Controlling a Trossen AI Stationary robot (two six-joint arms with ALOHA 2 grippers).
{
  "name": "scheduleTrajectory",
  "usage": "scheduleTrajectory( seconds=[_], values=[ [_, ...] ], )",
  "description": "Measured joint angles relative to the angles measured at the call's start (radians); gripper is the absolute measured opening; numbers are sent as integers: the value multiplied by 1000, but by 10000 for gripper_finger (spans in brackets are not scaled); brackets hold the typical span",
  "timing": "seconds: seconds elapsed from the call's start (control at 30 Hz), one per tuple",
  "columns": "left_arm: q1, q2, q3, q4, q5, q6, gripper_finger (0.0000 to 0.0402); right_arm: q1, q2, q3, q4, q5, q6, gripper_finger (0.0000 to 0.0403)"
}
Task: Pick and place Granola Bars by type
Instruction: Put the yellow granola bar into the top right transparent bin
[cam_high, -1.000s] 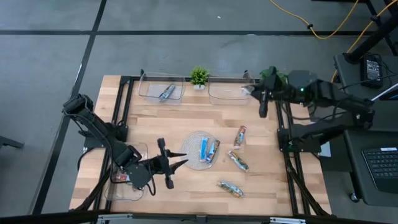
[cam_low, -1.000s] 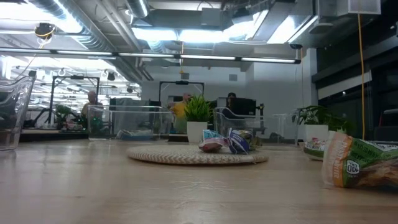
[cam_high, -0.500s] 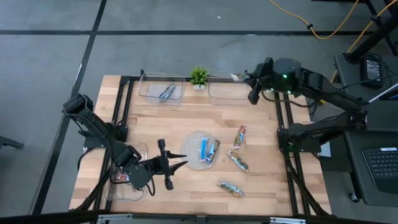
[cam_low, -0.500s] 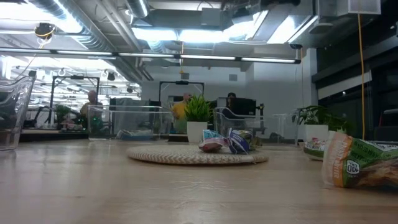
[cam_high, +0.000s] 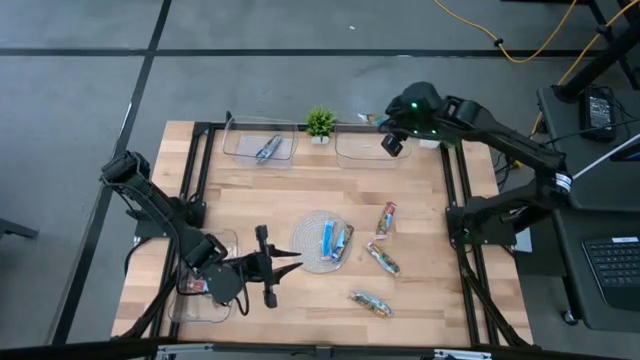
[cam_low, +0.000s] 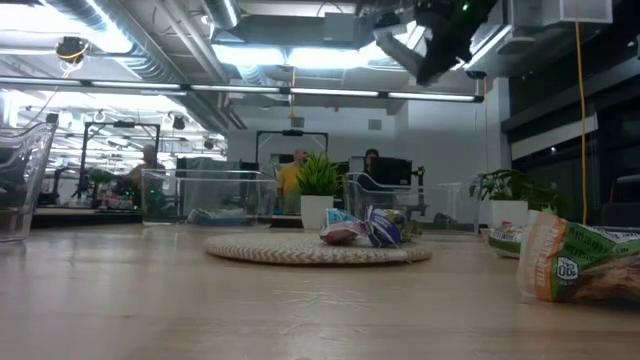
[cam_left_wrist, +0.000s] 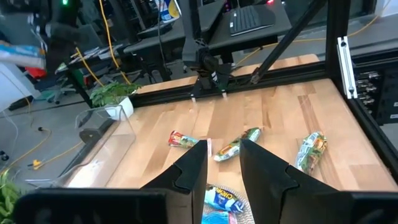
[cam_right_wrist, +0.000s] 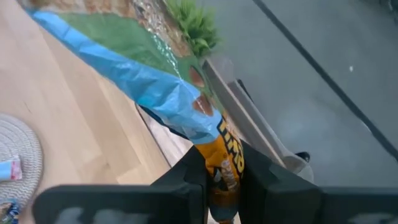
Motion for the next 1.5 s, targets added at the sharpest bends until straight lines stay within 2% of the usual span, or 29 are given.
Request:
scheduleTrajectory(
  seconds=[0.37,0.53,0.9,1.5],
  values=[
    [0,0,0,-28,0,-37,88,-71,26,-182,181,-34,-51,54],
    [0,0,0,-28,0,-36,86,-114,26,-265,273,-93,-60,54],
    [1,0,0,-28,-1,-35,84,-189,41,-360,331,-108,-73,54],
    [1,0,0,-28,-1,-35,84,-195,326,-362,417,-108,-74,54]
  ],
)
